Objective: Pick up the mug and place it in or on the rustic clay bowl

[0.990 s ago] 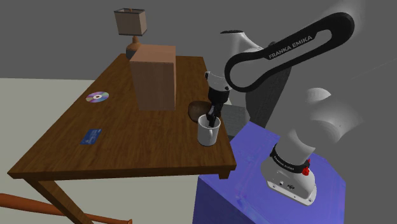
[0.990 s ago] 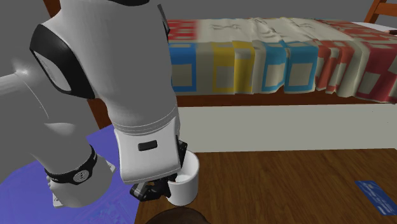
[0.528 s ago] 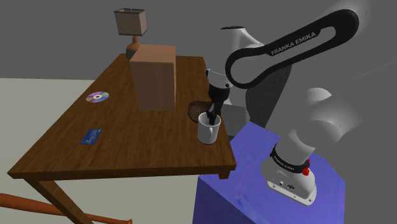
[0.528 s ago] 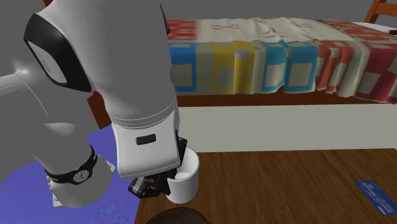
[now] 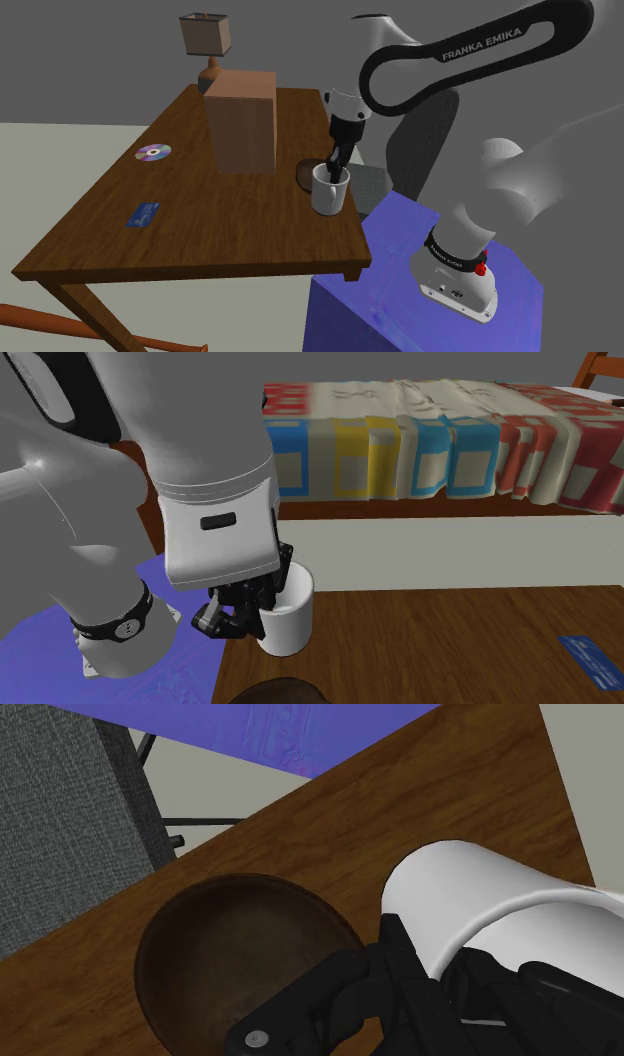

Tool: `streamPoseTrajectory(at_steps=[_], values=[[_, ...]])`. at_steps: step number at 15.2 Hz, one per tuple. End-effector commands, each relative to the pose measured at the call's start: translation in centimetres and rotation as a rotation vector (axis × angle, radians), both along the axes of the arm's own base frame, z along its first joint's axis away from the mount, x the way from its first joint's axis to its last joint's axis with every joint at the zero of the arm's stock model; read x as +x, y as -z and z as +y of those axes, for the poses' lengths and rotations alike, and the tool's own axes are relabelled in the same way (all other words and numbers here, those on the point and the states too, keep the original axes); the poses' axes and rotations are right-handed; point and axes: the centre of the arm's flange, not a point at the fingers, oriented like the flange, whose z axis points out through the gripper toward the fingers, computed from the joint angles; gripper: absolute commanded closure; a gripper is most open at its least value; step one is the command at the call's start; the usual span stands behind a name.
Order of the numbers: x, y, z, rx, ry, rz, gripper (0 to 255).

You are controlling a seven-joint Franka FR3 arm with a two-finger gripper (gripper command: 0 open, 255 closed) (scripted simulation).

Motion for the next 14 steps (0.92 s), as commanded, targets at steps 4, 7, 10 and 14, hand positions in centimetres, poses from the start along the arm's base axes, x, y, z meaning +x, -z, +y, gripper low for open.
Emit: streamPoseTrajectory(at_steps=[4, 7, 10, 14], values=[[0.0, -2.7, 0.0, 0.0, 0.0, 0.0, 255], [0.0, -4.3, 0.0, 0.0, 0.0, 0.0, 255], [0.0, -5.9, 0.0, 0.0, 0.0, 0.0, 255], [1.8, -7.4, -1.9, 0.0, 0.0, 0.0, 255]])
